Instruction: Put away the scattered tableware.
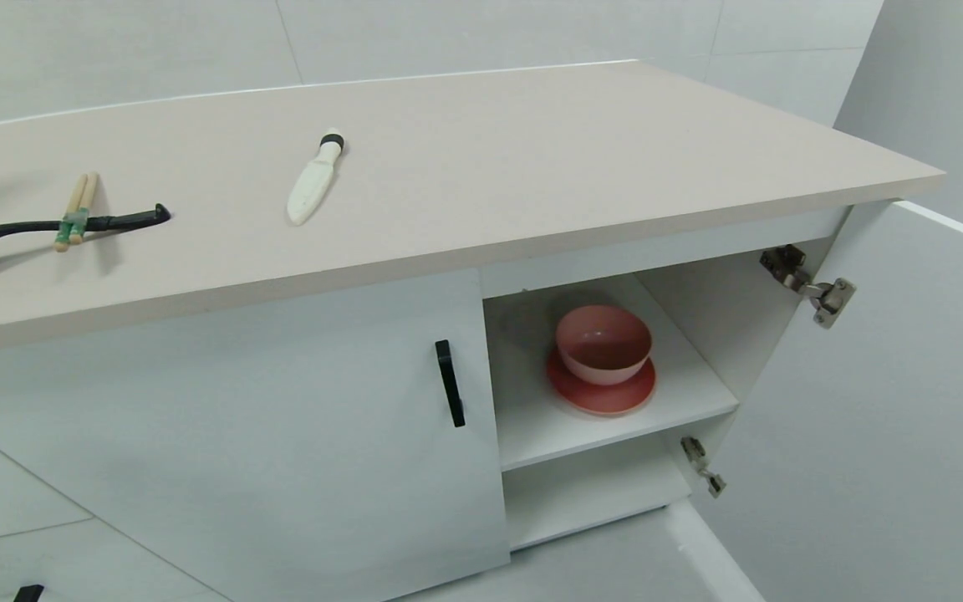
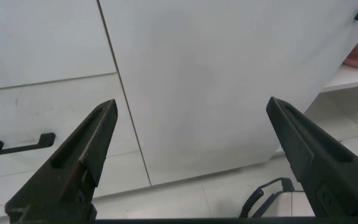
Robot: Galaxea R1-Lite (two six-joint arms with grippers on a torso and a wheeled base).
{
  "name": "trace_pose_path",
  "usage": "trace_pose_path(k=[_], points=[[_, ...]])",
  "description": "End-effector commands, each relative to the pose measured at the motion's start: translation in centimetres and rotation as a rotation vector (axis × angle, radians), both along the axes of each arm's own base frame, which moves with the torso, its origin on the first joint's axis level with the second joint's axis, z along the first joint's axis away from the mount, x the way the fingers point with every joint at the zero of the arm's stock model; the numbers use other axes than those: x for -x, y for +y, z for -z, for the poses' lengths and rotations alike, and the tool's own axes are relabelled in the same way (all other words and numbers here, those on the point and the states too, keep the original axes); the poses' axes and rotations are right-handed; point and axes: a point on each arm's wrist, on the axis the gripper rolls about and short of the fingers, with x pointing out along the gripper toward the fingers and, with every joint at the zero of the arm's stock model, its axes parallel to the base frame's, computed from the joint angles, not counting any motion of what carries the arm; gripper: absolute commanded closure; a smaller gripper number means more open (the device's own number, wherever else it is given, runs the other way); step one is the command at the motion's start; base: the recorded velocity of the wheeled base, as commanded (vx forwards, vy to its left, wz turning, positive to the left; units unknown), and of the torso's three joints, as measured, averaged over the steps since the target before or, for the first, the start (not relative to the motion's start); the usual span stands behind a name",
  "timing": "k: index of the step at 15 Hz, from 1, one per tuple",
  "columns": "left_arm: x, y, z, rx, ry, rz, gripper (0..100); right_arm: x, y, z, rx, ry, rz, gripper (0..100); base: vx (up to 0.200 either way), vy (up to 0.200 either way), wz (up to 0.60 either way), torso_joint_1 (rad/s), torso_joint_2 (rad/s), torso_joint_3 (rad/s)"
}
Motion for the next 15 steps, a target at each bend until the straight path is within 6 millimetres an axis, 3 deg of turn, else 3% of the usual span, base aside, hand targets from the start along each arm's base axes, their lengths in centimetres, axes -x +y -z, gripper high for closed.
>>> trace_pose_path(k=[1,4,13,15], points=[[0.02,0.0,0.01,-0.002,-0.003,-0.001,0,0.81,0.02,0.43,0.003,-0.099,0.016,0,0.0,0.0,0.0,0.0,0.0,0.0],[0.02,0.0,0.03,-0.007,-0.001,0.001,0,0.81,0.03,0.43,-0.005,-0.099,0.015,0,0.0,0.0,0.0,0.0,0.0,0.0],[0.02,0.0,0.03,-0.005,-0.001,0.001,0,0.81,0.02,0.43,-0.009,-0.099,0.018,0,-0.2,0.0,0.0,0.004,0.0,0.003],[0.02,0.01,0.03,-0.005,-0.001,-0.002,0,0.81,0.02,0.43,-0.009,-0.099,0.018,0,-0.2,-0.2,0.0,0.002,0.0,0.005]])
